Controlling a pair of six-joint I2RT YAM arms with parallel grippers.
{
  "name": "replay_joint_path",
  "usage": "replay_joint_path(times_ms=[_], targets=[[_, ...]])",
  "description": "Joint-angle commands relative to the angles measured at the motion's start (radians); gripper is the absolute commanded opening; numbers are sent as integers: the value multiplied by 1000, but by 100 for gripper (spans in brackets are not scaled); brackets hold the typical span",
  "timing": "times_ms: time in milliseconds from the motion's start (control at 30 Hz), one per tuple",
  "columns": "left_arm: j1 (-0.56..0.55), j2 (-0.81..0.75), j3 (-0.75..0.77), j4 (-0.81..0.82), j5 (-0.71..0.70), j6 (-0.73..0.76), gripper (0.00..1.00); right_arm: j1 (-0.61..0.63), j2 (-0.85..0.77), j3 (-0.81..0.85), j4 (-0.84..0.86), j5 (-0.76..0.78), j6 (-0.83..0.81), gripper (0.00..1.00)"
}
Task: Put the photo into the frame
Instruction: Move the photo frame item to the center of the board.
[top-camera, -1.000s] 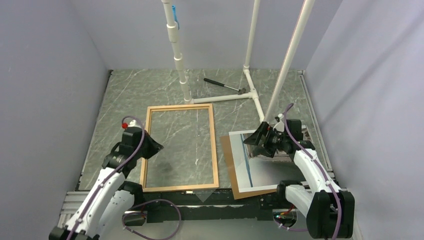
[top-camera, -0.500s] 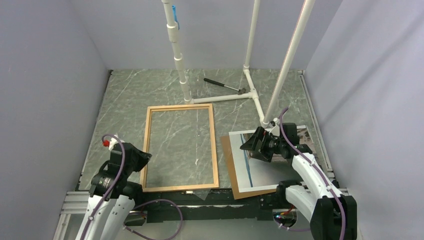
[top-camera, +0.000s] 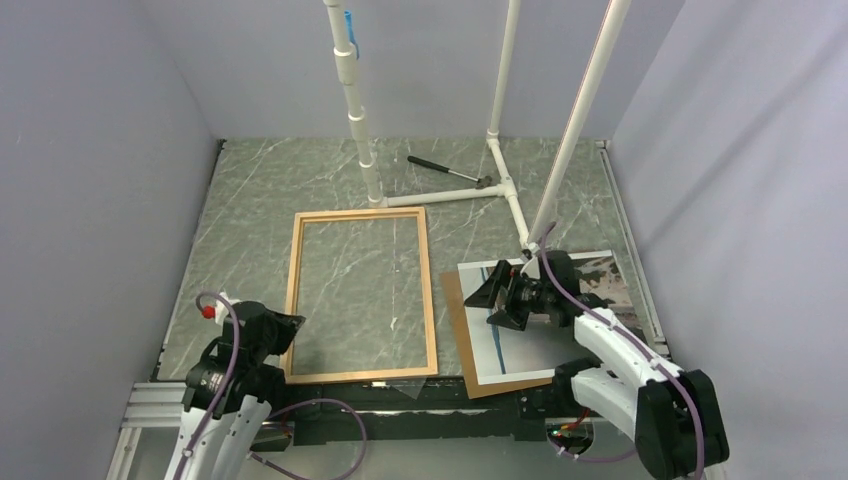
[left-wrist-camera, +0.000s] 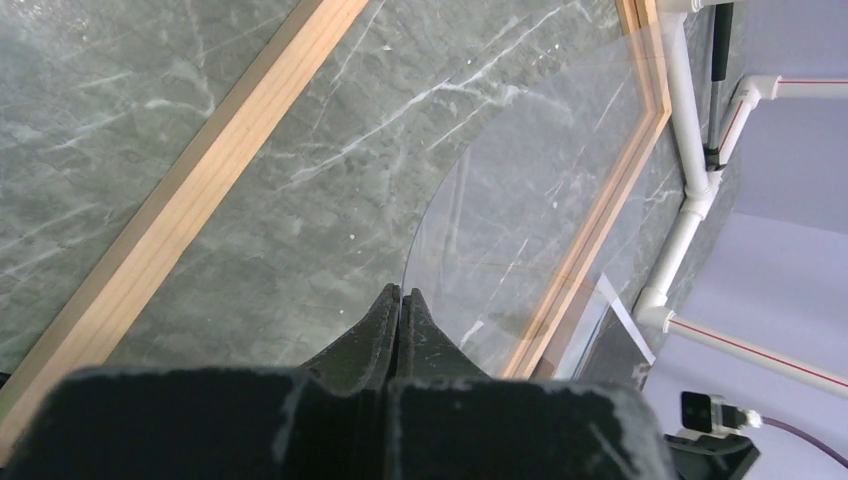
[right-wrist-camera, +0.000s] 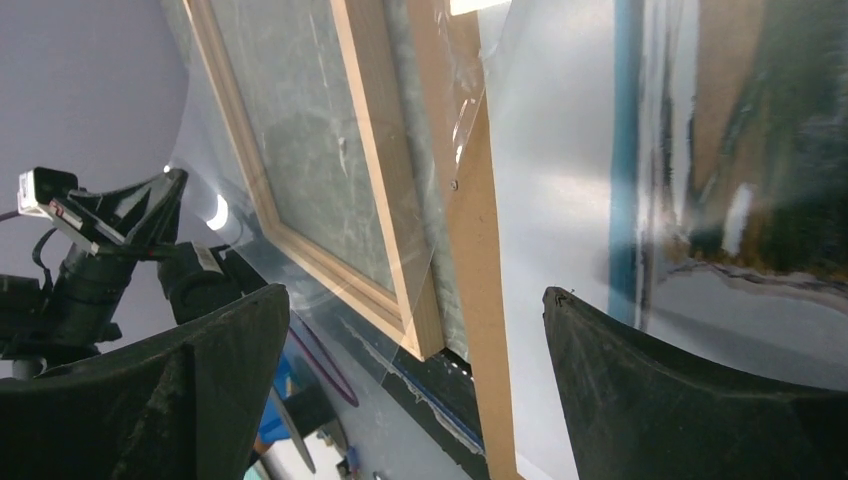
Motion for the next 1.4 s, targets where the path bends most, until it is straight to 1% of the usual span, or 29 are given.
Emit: replay_joint_path(times_ms=[0,33,167,233,300,400,567,633,700,800,833,933,1067,1133,1233,1267,1367], targets=[[5,-5,-23,55,40,-35,1,81,69,-34,194,32,120,100],[5,16,-26,69,56,-24,3,101,94,-34,213,43,132,100],[5,95,-33,132,116,27,17,147,191,-32,298,70,154,99],[4,111,-42,158,118,35,22,158,239,-36,341,80,167,98],[5,112,-52,175,135,38,22,164,268,-50,404,81,189,98],[4,101,-60,174,153,44,17,169,278,-79,504,79,237,96],[5,75,-44,134,155,97,22,175,266,-76,546,100,251,96],[4,79,-45,150,187,128,36,174,257,-75,568,102,259,96],[4,95,-31,139,202,167,55,174,251,-59,561,111,256,96],[5,146,29,68,154,222,76,175,248,-26,509,142,226,96],[5,171,46,67,143,251,80,174,250,-15,485,152,217,96],[5,282,130,68,131,334,87,174,261,10,434,167,193,96],[5,530,243,130,131,469,87,174,263,26,369,184,169,97],[3,657,309,163,157,547,87,174,253,27,333,197,157,97],[4,835,381,240,256,649,87,175,235,18,302,198,148,97],[4,887,393,273,299,676,87,174,230,14,298,193,147,98],[4,1035,431,334,355,711,86,174,225,-6,306,174,154,98]])
